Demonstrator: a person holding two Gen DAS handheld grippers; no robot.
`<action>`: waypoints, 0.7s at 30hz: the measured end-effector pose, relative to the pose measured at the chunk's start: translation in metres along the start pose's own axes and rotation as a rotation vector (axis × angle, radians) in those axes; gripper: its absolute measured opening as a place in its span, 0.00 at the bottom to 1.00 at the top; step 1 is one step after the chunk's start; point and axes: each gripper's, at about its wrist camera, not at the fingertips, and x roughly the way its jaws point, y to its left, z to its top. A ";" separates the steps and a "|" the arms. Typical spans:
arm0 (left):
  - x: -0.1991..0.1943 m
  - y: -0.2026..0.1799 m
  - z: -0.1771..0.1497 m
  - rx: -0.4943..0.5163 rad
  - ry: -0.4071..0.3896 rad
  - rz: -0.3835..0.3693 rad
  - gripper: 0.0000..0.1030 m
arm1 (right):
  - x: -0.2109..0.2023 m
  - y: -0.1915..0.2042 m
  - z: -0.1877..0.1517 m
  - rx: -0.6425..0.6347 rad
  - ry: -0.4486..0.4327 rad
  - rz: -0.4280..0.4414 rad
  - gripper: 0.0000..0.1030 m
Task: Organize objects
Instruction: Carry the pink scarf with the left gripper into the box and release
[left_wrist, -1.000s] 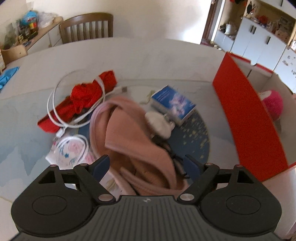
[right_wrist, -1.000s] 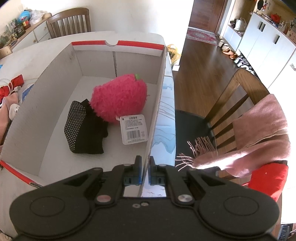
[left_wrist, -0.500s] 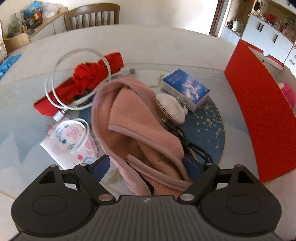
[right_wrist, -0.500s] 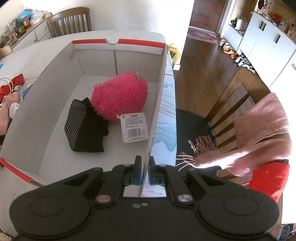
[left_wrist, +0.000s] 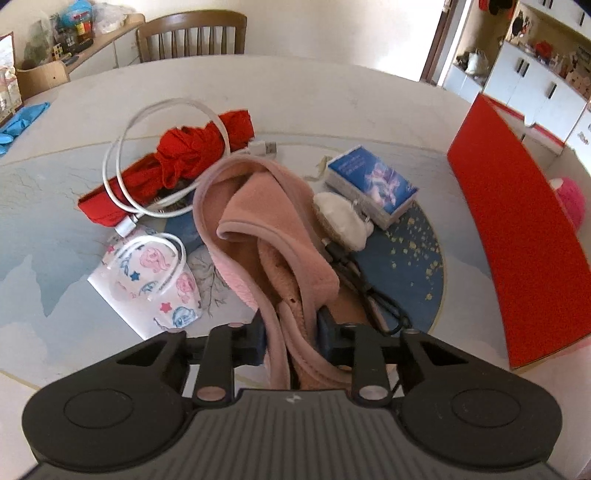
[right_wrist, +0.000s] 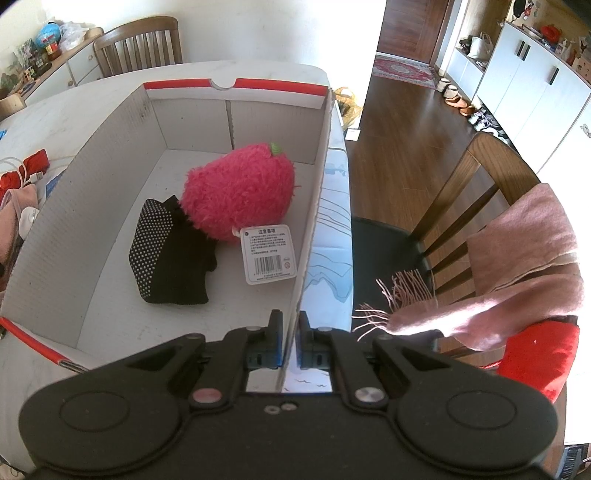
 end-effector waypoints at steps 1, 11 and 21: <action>-0.003 0.000 0.001 0.003 -0.011 0.008 0.22 | 0.000 0.000 0.000 0.001 0.000 0.000 0.06; -0.065 0.001 0.034 0.035 -0.208 0.039 0.20 | 0.000 -0.001 0.000 0.012 -0.005 0.006 0.06; -0.115 -0.021 0.073 0.087 -0.341 -0.066 0.20 | 0.000 -0.002 0.000 0.018 -0.009 0.015 0.05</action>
